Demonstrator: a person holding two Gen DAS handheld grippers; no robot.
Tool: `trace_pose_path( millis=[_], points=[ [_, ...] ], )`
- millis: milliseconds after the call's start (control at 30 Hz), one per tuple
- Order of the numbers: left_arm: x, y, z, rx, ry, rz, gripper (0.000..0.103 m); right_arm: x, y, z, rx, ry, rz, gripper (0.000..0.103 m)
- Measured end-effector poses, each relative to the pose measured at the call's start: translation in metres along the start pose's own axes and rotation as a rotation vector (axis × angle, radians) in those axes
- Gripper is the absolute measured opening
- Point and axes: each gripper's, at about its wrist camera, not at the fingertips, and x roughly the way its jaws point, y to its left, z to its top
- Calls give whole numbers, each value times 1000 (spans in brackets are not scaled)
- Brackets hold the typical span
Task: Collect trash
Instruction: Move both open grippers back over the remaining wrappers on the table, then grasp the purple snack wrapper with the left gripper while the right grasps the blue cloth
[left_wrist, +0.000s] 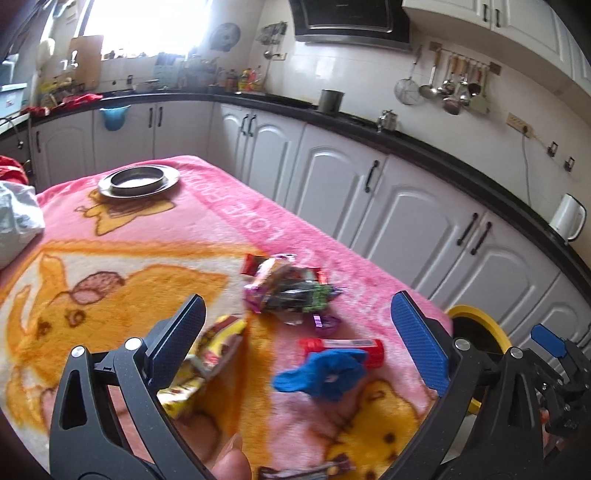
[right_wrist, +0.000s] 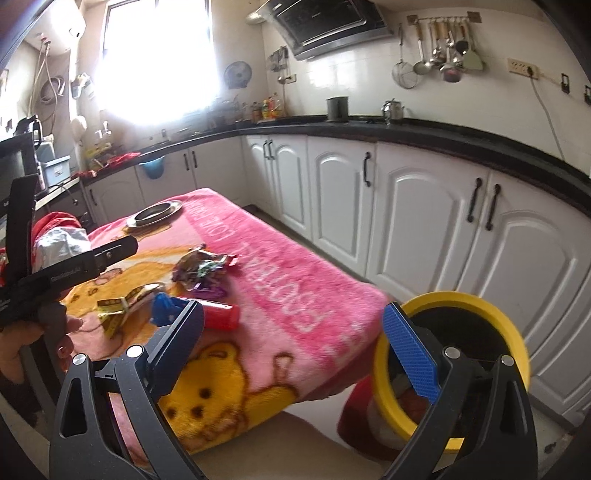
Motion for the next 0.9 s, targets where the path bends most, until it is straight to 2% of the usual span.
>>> trace_pose_path(
  millis=[200, 300, 533, 667, 733, 800, 867, 900],
  points=[
    [10, 28, 13, -11, 31, 25, 92, 25, 27, 1, -28, 39, 59, 94],
    [20, 37, 23, -5, 69, 6, 91, 41, 42, 0, -59, 76, 102, 94],
    [59, 38, 41, 100, 184, -2, 82, 79, 79, -8, -129, 159, 186, 90],
    [87, 32, 42, 150, 251, -20, 81, 99, 91, -8, -132, 189, 212, 87],
    [104, 29, 42, 154, 291, -47, 77, 110, 96, -9, -142, 205, 220, 84],
    [118, 27, 42, 162, 318, -43, 76, 120, 101, -10, -154, 226, 225, 81],
    [128, 23, 42, 178, 325, -41, 75, 127, 104, -12, -155, 245, 237, 74],
    [133, 22, 43, 175, 330, -44, 72, 129, 105, -13, -154, 252, 245, 68]
  ],
)
